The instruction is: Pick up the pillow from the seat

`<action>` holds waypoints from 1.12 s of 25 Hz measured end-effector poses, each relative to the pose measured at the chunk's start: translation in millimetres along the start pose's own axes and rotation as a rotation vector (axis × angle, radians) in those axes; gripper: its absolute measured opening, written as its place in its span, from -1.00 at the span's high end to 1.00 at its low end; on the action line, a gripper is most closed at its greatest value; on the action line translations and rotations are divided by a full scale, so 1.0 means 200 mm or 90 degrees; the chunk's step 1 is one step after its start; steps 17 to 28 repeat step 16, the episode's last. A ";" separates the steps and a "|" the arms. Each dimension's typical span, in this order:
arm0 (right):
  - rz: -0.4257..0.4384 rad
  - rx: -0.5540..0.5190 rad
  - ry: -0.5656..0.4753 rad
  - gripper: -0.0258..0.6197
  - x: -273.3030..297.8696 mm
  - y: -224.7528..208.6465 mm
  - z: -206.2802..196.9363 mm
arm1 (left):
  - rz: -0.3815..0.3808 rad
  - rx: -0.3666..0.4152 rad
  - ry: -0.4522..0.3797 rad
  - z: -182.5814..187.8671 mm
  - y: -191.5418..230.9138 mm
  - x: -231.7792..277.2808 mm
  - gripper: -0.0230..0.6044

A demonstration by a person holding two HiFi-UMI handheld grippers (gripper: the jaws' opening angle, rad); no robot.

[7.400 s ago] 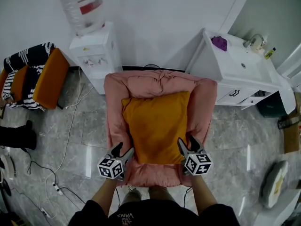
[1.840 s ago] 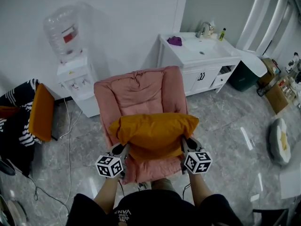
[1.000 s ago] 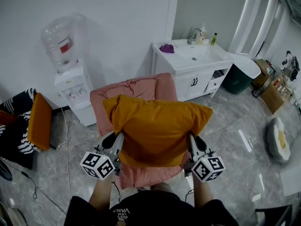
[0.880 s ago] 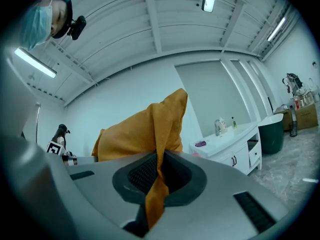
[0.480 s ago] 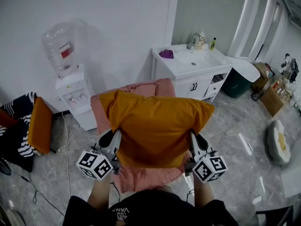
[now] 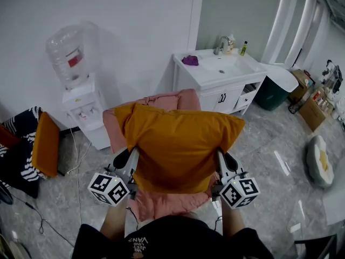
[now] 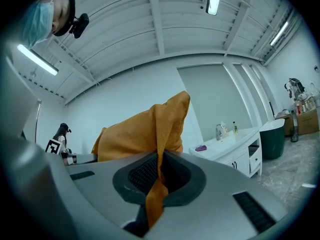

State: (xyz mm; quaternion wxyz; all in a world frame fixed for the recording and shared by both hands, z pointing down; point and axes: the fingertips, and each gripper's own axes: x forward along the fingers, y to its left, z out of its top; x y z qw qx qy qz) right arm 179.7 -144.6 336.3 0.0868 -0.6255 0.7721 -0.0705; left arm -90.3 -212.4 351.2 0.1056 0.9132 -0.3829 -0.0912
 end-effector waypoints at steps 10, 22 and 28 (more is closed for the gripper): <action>-0.007 0.009 0.008 0.88 0.02 -0.07 -0.02 | 0.006 -0.005 0.012 -0.03 -0.01 0.06 0.78; -0.006 0.011 0.012 0.88 0.03 -0.10 -0.02 | 0.007 -0.003 0.013 -0.04 -0.01 0.10 0.78; -0.006 0.011 0.012 0.88 0.03 -0.10 -0.02 | 0.007 -0.003 0.013 -0.04 -0.01 0.10 0.78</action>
